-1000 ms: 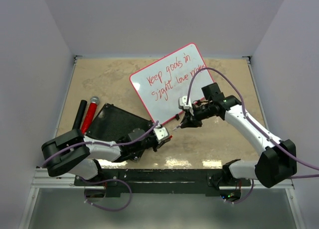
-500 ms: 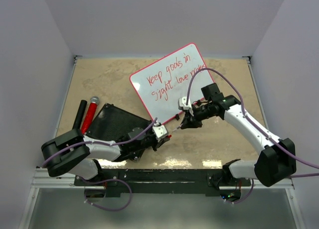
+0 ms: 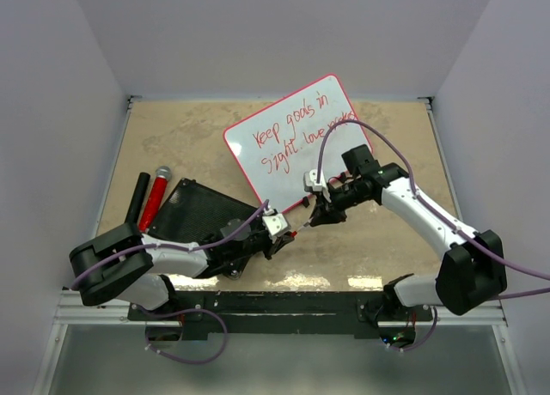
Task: Write a sentence on the whiteboard
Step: Insert the whiteboard marker without the cap into the pen cap.
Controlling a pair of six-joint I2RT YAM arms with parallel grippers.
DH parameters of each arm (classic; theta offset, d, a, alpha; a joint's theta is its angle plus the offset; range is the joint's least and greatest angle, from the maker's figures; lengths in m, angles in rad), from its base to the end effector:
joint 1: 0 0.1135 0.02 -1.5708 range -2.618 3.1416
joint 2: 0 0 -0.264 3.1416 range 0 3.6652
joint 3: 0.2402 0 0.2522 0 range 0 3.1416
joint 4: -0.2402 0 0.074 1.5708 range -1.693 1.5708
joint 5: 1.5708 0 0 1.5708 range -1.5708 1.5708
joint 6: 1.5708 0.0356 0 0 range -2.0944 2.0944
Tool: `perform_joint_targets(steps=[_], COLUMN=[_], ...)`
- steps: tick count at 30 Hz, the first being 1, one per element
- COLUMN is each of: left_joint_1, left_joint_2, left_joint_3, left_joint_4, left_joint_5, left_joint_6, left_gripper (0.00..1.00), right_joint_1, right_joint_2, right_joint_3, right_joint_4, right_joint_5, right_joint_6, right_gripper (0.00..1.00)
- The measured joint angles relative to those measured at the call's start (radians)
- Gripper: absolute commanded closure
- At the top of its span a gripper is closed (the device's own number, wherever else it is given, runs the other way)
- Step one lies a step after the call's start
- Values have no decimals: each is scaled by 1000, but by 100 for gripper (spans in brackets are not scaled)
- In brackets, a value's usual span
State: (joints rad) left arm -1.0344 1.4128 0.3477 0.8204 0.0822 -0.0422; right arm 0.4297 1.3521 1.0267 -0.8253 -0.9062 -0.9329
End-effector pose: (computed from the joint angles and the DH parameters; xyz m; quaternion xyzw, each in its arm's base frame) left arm 0.1282 -0.2214 0.1625 0.3971 0.6805 -0.3431 0.5114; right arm 0.2185 0.1309 0.2621 -0.6247 0.6255 0.3680 0.2882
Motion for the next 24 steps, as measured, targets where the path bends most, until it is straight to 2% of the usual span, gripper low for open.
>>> perform_joint_targets(steps=[16,24], left_joint_1=[0,0], left_joint_2=[0,-14], left_joint_3=[37,55], left_joint_4=[-25,-45], left_joint_5=[21,39], left_joint_6=[3,60], left_gripper=[100,100], right_joint_1=[35,49], right_joint_2=[34,37], right_joint_3=[1,6], right_joint_4=[2,3], right_joint_5=[2,5], right_joint_6=[-3,-3], right_gripper=[100,100])
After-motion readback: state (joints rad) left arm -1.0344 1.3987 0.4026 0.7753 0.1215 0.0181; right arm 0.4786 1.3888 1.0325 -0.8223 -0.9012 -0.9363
